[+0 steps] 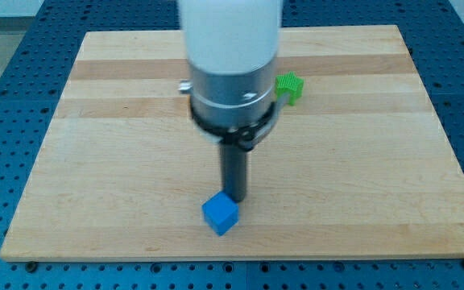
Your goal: Place your arm parallel to cube
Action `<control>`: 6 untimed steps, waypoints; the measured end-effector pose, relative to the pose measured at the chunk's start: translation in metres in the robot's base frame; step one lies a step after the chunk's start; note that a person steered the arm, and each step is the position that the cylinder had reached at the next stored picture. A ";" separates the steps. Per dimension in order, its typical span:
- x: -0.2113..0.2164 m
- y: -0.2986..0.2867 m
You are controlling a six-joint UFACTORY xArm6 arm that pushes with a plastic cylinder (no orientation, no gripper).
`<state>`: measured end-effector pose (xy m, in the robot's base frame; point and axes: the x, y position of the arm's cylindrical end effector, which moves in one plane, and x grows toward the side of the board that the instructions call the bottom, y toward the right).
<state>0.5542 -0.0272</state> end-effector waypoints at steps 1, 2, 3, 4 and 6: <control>0.023 -0.050; 0.029 -0.091; 0.024 -0.154; 0.038 -0.200; 0.064 -0.086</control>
